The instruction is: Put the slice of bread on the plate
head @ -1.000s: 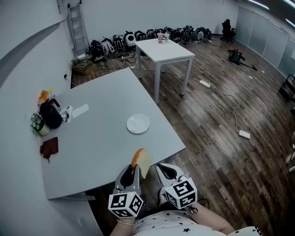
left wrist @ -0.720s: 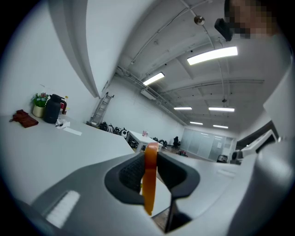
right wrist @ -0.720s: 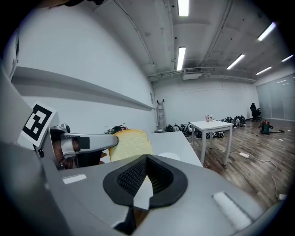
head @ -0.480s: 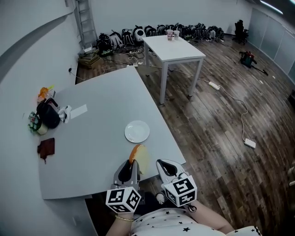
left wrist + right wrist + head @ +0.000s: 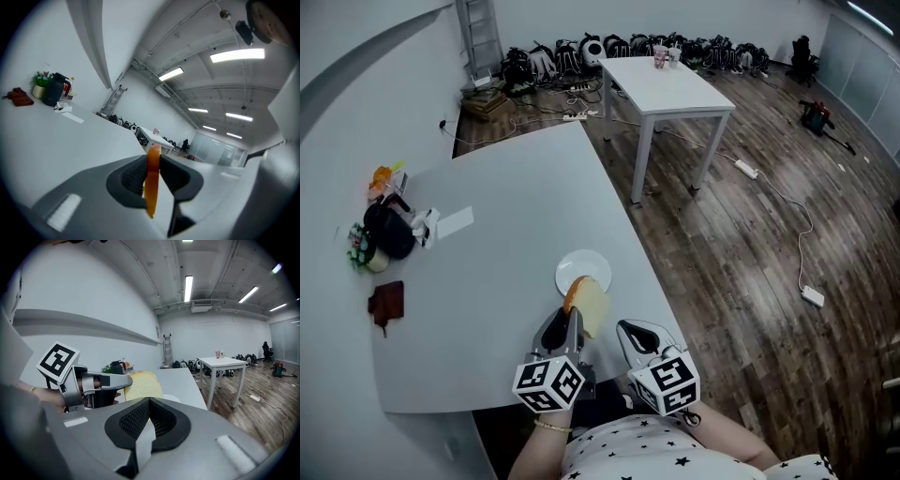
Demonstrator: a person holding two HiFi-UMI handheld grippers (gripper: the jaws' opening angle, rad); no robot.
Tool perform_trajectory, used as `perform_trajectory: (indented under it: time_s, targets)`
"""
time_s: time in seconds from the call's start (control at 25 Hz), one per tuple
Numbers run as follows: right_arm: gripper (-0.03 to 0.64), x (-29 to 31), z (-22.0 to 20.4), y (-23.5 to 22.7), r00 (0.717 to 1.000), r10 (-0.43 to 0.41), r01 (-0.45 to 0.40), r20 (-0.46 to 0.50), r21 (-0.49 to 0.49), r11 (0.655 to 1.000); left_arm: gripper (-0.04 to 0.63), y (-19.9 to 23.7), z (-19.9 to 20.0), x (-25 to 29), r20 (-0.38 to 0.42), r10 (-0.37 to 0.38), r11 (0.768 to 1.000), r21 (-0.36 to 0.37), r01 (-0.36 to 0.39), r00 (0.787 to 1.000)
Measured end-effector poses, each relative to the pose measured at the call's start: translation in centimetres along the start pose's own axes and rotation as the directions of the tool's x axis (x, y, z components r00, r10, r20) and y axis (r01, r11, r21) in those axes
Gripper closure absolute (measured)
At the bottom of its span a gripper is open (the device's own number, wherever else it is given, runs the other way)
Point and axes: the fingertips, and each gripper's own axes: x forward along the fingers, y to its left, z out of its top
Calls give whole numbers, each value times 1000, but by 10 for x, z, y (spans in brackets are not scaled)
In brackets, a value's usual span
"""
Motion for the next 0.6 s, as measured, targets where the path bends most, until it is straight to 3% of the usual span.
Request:
perform_trajectory:
  time_s: [0.6]
  targets:
    - [618, 77, 0, -40, 995, -19, 22, -96, 31, 999, 508, 62, -10, 116, -61, 21, 999, -31, -23, 998]
